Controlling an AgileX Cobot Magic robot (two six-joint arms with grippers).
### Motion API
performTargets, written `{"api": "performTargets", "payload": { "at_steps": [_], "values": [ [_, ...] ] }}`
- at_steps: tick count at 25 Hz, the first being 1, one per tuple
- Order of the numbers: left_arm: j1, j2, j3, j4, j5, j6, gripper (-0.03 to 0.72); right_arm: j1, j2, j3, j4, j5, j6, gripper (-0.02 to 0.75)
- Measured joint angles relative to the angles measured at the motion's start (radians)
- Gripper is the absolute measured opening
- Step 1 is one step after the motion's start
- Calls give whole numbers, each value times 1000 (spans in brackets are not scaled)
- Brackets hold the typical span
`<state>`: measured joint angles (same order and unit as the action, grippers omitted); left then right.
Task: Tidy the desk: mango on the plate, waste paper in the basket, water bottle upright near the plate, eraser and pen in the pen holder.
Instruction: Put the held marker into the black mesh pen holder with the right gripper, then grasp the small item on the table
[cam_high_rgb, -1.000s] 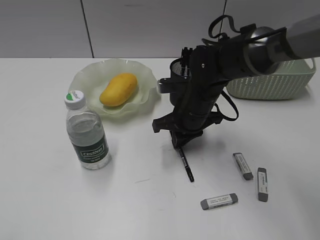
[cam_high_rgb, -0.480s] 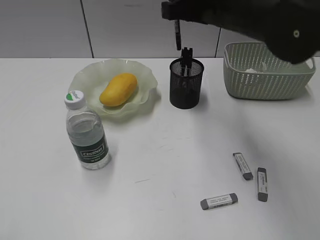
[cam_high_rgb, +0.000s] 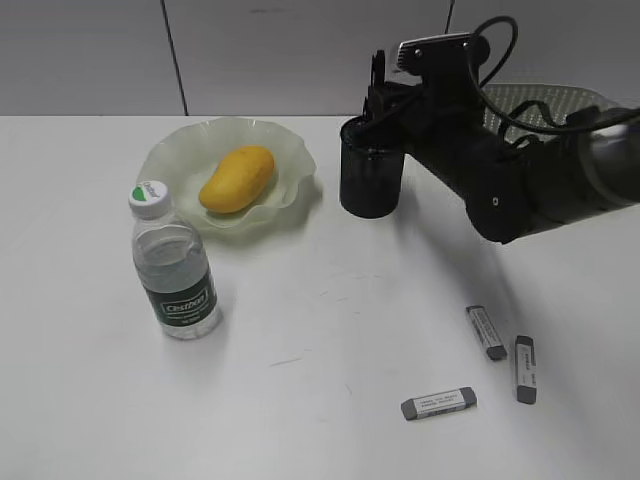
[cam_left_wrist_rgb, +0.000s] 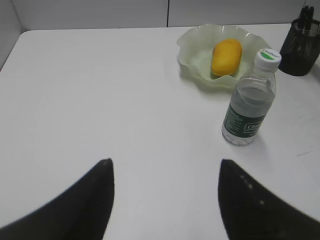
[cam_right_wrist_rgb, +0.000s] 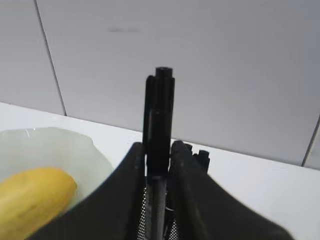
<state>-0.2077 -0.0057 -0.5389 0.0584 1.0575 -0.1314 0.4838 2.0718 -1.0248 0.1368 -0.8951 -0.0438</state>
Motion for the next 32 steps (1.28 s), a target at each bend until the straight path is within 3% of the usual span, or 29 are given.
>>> {"api": "performTargets", "payload": {
  "at_steps": [5, 9, 11, 14, 19, 22, 26, 32],
  "values": [
    [0, 0, 0, 0, 0, 0, 487, 0, 2, 0, 3, 3, -1, 400],
    [0, 0, 0, 0, 0, 0, 487, 0, -98, 2, 3, 80, -2, 465],
    [0, 0, 0, 0, 0, 0, 487, 0, -215, 2, 2, 238, -2, 470],
    [0, 0, 0, 0, 0, 0, 487, 0, -404, 2, -36, 602, -20, 461],
    [0, 0, 0, 0, 0, 0, 487, 0, -640, 29, -106, 1302, -24, 376],
    [0, 0, 0, 0, 0, 0, 487, 0, -766, 105, -131, 1601, 3, 335],
    [0, 0, 0, 0, 0, 0, 487, 0, -986, 245, -137, 1805, 44, 321],
    [0, 49, 0, 0, -2, 0, 487, 0, -1422, 413, -145, 1896, 56, 319]
  ]
}}
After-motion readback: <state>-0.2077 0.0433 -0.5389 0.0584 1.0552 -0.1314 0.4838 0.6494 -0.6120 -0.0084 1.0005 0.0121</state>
